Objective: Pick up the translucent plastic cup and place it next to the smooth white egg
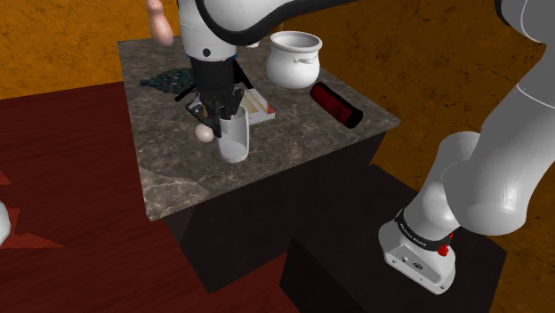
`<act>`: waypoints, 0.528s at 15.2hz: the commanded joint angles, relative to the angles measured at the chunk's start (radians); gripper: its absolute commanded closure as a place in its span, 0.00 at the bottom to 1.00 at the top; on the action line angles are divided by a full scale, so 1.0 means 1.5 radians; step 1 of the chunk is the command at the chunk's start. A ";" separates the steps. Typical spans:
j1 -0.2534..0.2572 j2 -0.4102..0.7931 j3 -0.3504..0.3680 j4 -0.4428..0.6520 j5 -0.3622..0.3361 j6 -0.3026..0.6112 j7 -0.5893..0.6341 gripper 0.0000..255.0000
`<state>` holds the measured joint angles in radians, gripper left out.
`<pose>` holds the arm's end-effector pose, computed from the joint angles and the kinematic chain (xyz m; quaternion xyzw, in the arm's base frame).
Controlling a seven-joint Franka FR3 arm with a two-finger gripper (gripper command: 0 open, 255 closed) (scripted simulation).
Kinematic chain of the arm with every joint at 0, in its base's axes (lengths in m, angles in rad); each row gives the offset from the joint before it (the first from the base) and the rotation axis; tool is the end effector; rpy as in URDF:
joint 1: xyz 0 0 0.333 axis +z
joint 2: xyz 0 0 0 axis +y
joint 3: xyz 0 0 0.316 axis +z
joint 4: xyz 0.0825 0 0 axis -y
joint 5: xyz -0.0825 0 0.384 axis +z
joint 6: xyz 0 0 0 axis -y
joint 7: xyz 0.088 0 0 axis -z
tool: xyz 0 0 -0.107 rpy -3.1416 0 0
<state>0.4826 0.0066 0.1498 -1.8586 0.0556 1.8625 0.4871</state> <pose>0.4523 0.3365 0.5089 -0.9975 -0.0645 0.0155 0.0223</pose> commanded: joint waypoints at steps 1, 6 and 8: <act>0.000 0.002 0.000 -0.015 0.000 0.018 -0.001 1.00; 0.001 0.008 0.001 -0.046 0.000 0.055 -0.002 1.00; 0.001 0.008 0.001 -0.046 0.000 0.055 -0.002 1.00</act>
<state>0.4835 0.0187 0.1507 -1.9270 0.0551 1.9430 0.4847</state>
